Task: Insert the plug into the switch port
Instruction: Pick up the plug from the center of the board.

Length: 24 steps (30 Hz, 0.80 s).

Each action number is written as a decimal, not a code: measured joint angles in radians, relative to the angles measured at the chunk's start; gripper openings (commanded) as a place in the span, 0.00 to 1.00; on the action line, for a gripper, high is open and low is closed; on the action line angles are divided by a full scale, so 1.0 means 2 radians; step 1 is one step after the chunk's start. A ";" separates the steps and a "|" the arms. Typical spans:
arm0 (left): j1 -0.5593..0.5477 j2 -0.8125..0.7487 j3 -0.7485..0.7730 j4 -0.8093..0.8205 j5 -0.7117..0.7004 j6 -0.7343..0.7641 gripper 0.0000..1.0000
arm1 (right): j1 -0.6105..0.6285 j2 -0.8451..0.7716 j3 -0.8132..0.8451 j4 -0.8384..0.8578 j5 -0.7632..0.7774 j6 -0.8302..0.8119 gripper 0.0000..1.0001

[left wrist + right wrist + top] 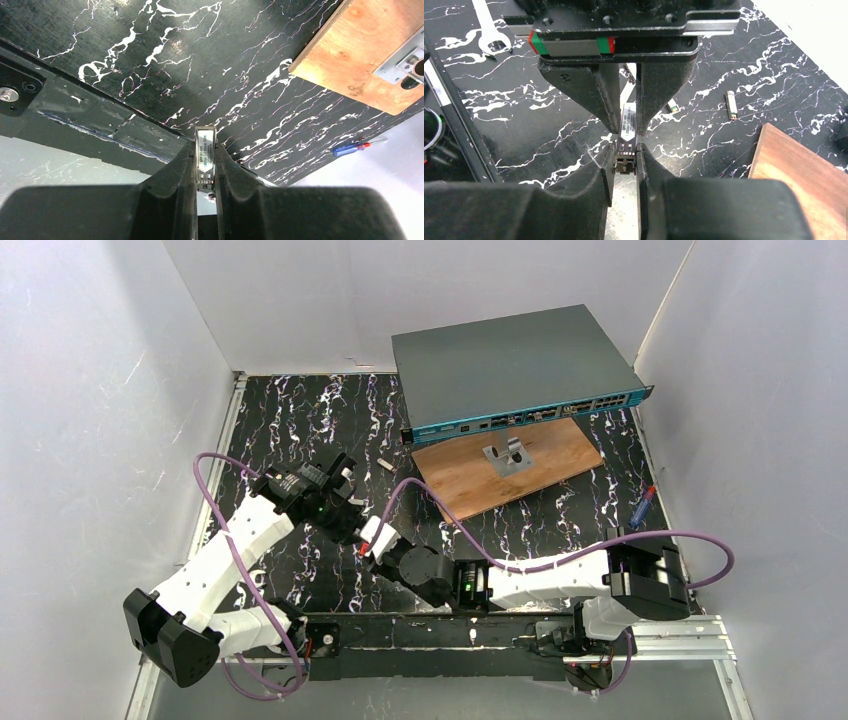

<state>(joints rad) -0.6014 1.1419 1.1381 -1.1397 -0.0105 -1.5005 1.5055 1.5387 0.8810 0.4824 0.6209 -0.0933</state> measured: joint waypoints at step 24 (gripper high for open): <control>-0.002 -0.062 0.066 0.004 -0.097 0.127 0.91 | 0.001 -0.072 -0.012 -0.056 0.039 0.064 0.01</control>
<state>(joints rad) -0.6044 1.0180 1.2709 -1.1324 -0.2035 -1.2472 1.5070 1.3949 0.8562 0.3698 0.6991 0.0353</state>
